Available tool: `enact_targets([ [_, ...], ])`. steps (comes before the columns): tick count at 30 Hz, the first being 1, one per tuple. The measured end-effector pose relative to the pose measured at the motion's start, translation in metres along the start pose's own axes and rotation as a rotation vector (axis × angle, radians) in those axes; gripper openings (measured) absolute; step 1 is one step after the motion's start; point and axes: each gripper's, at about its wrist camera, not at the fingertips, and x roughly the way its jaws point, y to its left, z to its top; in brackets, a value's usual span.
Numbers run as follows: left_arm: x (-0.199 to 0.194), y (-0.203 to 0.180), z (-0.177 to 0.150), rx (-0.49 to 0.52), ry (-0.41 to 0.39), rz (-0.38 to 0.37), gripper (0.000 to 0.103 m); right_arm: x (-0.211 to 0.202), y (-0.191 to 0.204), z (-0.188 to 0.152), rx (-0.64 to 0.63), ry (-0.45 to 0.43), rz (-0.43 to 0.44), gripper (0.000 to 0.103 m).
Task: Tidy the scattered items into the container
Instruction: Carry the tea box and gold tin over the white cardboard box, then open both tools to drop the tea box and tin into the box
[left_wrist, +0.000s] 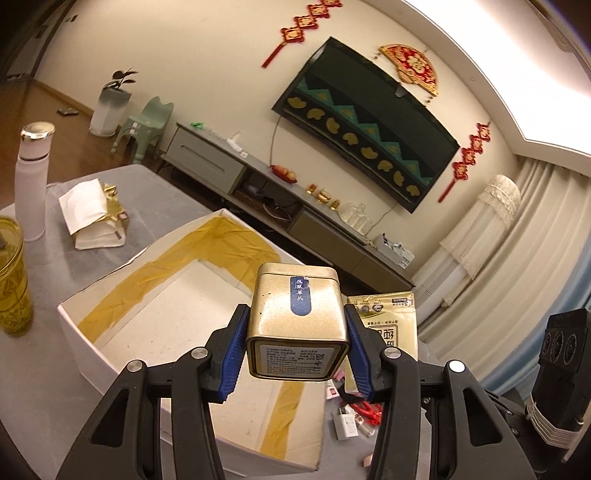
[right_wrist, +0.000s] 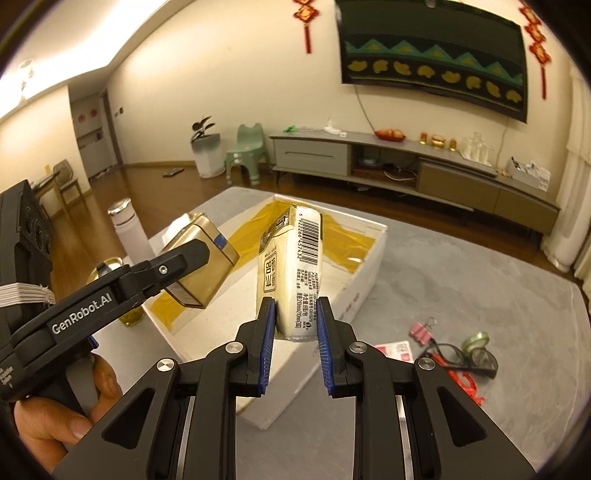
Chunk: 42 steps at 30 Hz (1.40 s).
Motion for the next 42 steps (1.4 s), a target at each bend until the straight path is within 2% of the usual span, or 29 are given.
enact_targets([
  [14, 0.022, 0.033, 0.005, -0.061, 0.087, 0.088, 0.051, 0.058, 0.036, 0.003, -0.113, 0.121, -0.038, 0.024],
  [20, 0.031, 0.047, 0.011, -0.080, 0.092, 0.146, 0.051, 0.078, 0.037, 0.003, -0.143, 0.173, -0.058, 0.024],
  [25, 0.043, 0.051, 0.011, -0.080, 0.126, 0.181, 0.051, 0.085, 0.039, -0.002, -0.159, 0.205, -0.060, 0.024],
  [29, 0.045, 0.051, 0.011, -0.067, 0.121, 0.203, 0.051, 0.088, 0.039, -0.005, -0.168, 0.219, -0.057, 0.025],
  [35, 0.047, 0.049, 0.011, -0.053, 0.119, 0.238, 0.053, 0.087, 0.036, -0.009, -0.164, 0.219, -0.047, 0.032],
  [38, 0.047, 0.048, 0.011, -0.054, 0.117, 0.221, 0.059, 0.084, 0.033, -0.012, -0.146, 0.217, -0.036, 0.033],
  [42, 0.045, 0.048, 0.012, -0.058, 0.112, 0.219, 0.060, 0.077, 0.027, -0.016, -0.110, 0.206, -0.014, 0.033],
])
